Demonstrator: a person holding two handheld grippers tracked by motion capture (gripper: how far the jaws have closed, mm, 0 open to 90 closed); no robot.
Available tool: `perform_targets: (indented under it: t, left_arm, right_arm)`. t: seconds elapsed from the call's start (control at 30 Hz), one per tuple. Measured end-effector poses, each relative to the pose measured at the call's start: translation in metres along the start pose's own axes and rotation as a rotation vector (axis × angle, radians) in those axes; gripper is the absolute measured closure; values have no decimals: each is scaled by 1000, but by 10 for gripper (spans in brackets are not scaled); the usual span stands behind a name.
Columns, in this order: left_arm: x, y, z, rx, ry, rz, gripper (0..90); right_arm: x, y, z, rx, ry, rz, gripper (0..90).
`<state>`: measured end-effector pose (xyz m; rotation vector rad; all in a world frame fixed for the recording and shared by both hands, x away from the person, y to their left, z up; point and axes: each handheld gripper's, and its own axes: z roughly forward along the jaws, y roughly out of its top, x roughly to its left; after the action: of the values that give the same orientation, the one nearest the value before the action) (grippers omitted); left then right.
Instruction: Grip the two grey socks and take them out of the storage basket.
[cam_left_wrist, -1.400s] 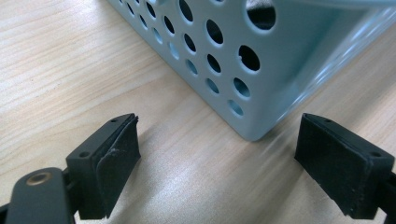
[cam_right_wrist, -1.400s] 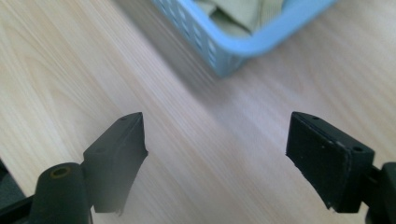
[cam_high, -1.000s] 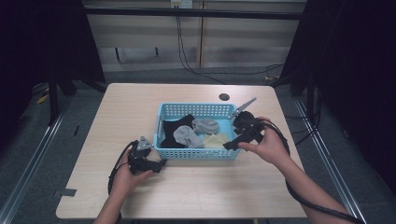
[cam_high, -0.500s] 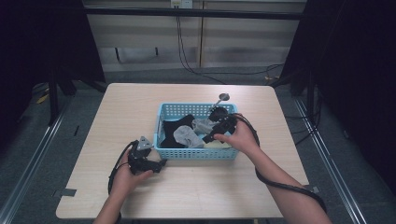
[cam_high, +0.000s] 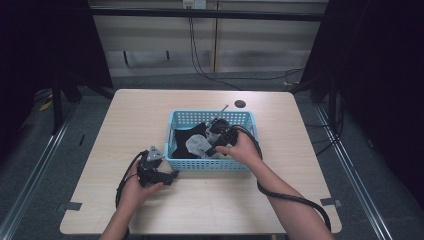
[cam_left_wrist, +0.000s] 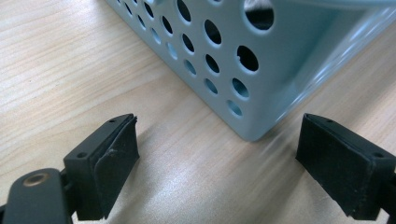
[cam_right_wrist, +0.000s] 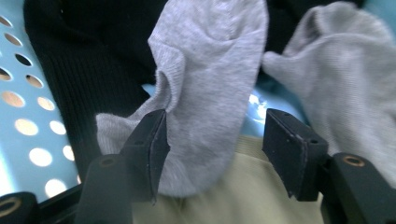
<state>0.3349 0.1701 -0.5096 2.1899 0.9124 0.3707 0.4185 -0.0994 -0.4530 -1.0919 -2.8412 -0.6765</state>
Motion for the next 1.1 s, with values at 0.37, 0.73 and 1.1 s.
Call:
perform_targets:
  t: [0.37, 0.73, 1.1]
  left_arm:
    - [1, 1, 0, 3, -4, 10, 115]
    - [1, 1, 1, 2, -9, 12, 115]
    - [1, 1, 1, 0, -9, 11, 115]
  right_arm:
    - [6, 11, 16, 111, -19, -44, 740]
    - [1, 12, -7, 77, -10, -40, 875]
    - [-3, 10, -55, 62, -10, -39, 877]
